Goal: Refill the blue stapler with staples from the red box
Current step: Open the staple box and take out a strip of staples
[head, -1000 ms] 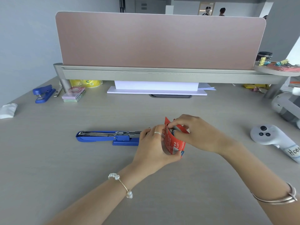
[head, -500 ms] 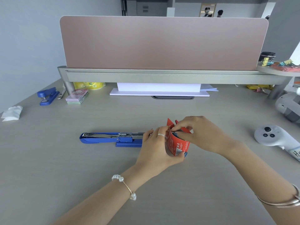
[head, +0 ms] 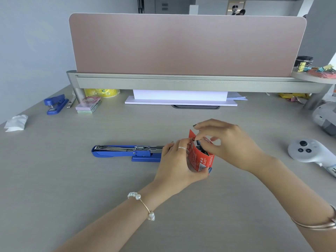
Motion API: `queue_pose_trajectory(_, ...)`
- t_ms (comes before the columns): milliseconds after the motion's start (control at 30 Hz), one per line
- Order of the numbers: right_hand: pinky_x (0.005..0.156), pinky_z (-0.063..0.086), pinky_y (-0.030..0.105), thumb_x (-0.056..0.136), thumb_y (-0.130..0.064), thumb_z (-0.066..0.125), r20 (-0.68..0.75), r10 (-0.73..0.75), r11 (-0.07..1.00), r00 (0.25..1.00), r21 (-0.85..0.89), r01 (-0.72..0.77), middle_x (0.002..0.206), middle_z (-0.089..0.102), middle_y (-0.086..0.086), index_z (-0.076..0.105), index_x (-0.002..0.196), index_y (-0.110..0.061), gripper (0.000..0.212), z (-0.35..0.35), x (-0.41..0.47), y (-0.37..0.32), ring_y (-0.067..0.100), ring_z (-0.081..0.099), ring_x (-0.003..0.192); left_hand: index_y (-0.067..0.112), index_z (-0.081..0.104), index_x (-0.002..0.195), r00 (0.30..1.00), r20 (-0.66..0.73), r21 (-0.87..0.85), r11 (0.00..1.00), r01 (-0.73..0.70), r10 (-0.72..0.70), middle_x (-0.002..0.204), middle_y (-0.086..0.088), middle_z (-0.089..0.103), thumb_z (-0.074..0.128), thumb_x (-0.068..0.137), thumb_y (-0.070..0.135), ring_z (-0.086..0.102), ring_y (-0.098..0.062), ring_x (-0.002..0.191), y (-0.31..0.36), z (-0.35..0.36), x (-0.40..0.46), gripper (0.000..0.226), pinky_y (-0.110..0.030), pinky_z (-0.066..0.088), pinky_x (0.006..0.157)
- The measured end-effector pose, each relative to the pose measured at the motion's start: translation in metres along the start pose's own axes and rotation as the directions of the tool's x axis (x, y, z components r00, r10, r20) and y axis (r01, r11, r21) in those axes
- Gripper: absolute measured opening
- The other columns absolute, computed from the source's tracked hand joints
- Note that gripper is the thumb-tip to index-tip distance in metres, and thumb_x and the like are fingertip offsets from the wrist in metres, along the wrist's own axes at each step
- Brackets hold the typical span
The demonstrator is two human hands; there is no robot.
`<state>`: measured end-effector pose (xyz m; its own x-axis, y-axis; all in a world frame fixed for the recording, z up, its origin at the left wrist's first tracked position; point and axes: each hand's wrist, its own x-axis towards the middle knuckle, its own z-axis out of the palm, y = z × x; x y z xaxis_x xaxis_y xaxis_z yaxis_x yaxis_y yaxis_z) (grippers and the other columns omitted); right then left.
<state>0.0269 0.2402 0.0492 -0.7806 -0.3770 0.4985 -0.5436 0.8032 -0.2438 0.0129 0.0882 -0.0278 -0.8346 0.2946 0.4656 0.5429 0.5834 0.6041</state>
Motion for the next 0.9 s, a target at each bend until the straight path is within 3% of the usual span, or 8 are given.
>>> queue_pose_trajectory(133, 0.076, 0.052, 0.018, 0.080, -0.002, 0.062, -0.022, 0.162, 0.908, 0.986, 0.395, -0.141, 0.094, 0.071, -0.006, 0.066, 0.080, -0.014, 0.013, -0.011, 0.002, 0.001, -0.001, 0.063, 0.093, 0.027, 0.044, 0.112, 1.000, 0.004, -0.003, 1.000, 0.022, -0.022, 0.103, 0.011, 0.062, 0.070, 0.054, 0.053, 0.050, -0.011, 0.102, -0.001, 0.000, 0.000, 0.068, -0.023, 0.028, 0.100)
queue_pose_trajectory(267, 0.073, 0.053, 0.017, 0.080, 0.008, 0.057, -0.018, 0.354, 0.654, 0.935, 0.720, -0.234, 0.074, 0.076, -0.011, 0.057, 0.065, -0.012, 0.025, -0.014, 0.006, 0.002, 0.008, 0.069, 0.086, 0.027, 0.044, 0.114, 1.000, 0.004, -0.004, 1.000, 0.016, -0.016, 0.106, 0.012, 0.062, 0.072, 0.056, 0.051, 0.051, -0.009, 0.099, -0.002, -0.001, -0.001, 0.069, -0.022, 0.027, 0.100)
queue_pose_trajectory(400, 0.074, 0.057, 0.022, 0.083, 0.006, 0.049, -0.016, 0.476, 0.540, 0.879, 0.794, -0.278, 0.072, 0.074, 0.001, 0.053, 0.061, -0.012, 0.028, -0.016, 0.007, 0.004, 0.022, 0.070, 0.081, 0.028, 0.044, 0.115, 1.000, 0.020, 0.003, 1.000, 0.008, -0.008, 0.107, 0.012, 0.062, 0.070, 0.057, 0.054, 0.052, -0.008, 0.099, -0.001, -0.002, 0.000, 0.070, -0.022, 0.027, 0.101)
queue_pose_trajectory(500, 0.072, 0.054, 0.027, 0.085, 0.001, 0.042, 0.028, 0.537, 0.483, 0.843, 0.810, -0.334, 0.066, 0.063, 0.004, 0.050, 0.067, -0.015, 0.025, -0.015, 0.006, 0.008, 0.020, 0.068, 0.068, 0.027, 0.043, 0.116, 1.000, 0.024, 0.005, 1.000, 0.007, -0.007, 0.107, 0.012, 0.062, 0.070, 0.057, 0.055, 0.052, -0.009, 0.099, -0.001, -0.002, 0.000, 0.070, -0.022, 0.026, 0.100)
queue_pose_trajectory(567, 0.071, 0.050, 0.033, 0.085, -0.001, 0.040, 0.072, 0.551, 0.519, 0.831, 0.751, -0.409, 0.063, 0.055, 0.004, 0.051, 0.077, -0.015, 0.019, -0.013, 0.005, 0.011, 0.013, 0.062, 0.055, 0.027, 0.042, 0.118, 0.999, 0.032, 0.008, 1.000, 0.012, -0.012, 0.109, 0.011, 0.061, 0.070, 0.058, 0.056, 0.050, -0.010, 0.102, -0.001, -0.002, -0.001, 0.072, -0.020, 0.026, 0.100)
queue_pose_trajectory(667, 0.062, 0.047, 0.026, 0.085, -0.001, 0.044, 0.159, 0.464, 0.666, 0.872, 0.586, -0.461, 0.060, 0.056, 0.003, 0.057, 0.097, -0.019, 0.026, -0.015, 0.004, 0.014, 0.010, 0.057, 0.052, 0.027, 0.042, 0.118, 0.999, 0.031, 0.018, 1.000, 0.013, -0.013, 0.110, 0.011, 0.061, 0.069, 0.058, 0.057, 0.050, -0.010, 0.103, -0.002, -0.002, -0.001, 0.073, -0.021, 0.027, 0.099)
queue_pose_trajectory(800, 0.058, 0.045, 0.015, 0.086, -0.004, 0.045, 0.287, 0.330, 0.810, 0.899, 0.403, -0.426, 0.055, 0.057, -0.010, 0.068, 0.089, -0.030, 0.036, -0.029, 0.002, 0.015, 0.008, 0.055, 0.054, 0.026, 0.044, 0.116, 1.000, 0.008, 0.015, 1.000, -0.009, 0.009, 0.107, 0.012, 0.061, 0.071, 0.059, 0.053, 0.047, -0.004, 0.097, 0.000, -0.003, -0.002, 0.069, -0.020, 0.027, 0.099)
queue_pose_trajectory(900, 0.066, 0.046, 0.021, 0.085, -0.007, 0.045, 0.372, 0.276, 0.854, 0.886, 0.327, -0.404, 0.062, 0.058, -0.009, 0.071, 0.086, -0.035, 0.038, -0.033, 0.001, 0.012, 0.008, 0.052, 0.054, 0.025, 0.045, 0.116, 1.000, -0.006, 0.010, 1.000, -0.015, 0.015, 0.107, 0.011, 0.061, 0.073, 0.059, 0.051, 0.042, -0.001, 0.094, 0.002, -0.004, -0.002, 0.069, -0.021, 0.028, 0.099)
